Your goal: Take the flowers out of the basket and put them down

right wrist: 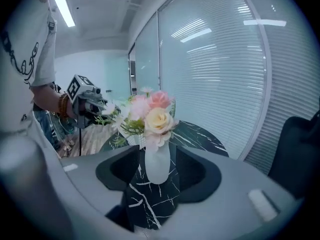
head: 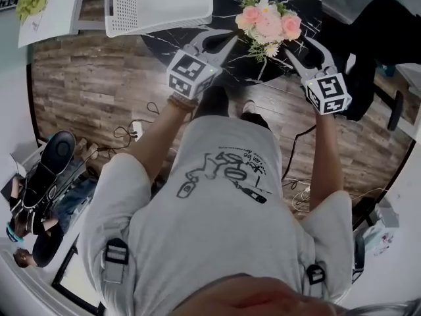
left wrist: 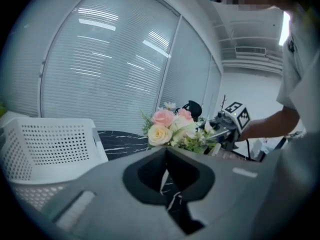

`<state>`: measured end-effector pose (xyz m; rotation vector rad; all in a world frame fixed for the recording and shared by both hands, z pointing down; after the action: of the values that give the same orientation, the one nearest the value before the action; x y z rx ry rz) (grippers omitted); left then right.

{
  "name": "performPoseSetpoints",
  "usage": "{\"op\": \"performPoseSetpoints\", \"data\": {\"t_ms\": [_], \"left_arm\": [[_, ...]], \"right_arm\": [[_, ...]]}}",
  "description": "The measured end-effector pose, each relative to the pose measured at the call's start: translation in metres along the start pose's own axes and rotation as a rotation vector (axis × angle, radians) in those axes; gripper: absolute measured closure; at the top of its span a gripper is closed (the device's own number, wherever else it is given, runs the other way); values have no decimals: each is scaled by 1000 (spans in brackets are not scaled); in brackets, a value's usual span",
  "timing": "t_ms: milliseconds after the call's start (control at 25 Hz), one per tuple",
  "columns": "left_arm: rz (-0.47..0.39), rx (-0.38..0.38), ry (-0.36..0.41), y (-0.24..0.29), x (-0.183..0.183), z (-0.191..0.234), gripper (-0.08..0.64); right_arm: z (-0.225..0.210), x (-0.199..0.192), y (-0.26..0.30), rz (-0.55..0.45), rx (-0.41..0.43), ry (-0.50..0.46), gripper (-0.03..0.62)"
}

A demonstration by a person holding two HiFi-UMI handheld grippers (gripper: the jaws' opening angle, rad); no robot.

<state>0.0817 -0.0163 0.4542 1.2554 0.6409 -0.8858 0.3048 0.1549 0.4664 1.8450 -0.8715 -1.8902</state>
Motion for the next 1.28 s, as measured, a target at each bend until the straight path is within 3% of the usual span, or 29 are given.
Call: {"op": "performPoseSetpoints", "data": {"t_ms": [360, 560, 960, 1120, 1280], "left_arm": [[-162, 19, -42, -82, 39, -45, 558], [-245, -11, -33, -115, 62, -68, 558], [-401, 91, -48, -190, 78, -88, 558], [-476, 145, -51, -216, 86, -93, 558], [-499, 189, -59, -231, 83, -99, 558]], "right_arm": [[51, 58, -84, -160, 20, -5, 445], [92, 110, -99, -261, 109, -62, 494], [160, 185, -95, -438, 336, -121, 535], [178, 208, -88, -469, 401, -144, 545], [193, 223, -82, -485, 456, -183, 568]]}}
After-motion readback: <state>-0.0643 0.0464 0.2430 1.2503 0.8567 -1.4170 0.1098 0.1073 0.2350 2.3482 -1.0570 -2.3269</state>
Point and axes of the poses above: the fingertips, and each gripper's own axes: y forward along the fingers, z to its left, x out of its top, the point moved 10 cm from there along -y, backward along the fingers, and after that the axes turned 9 degrees about z, right-handed, at the moved point
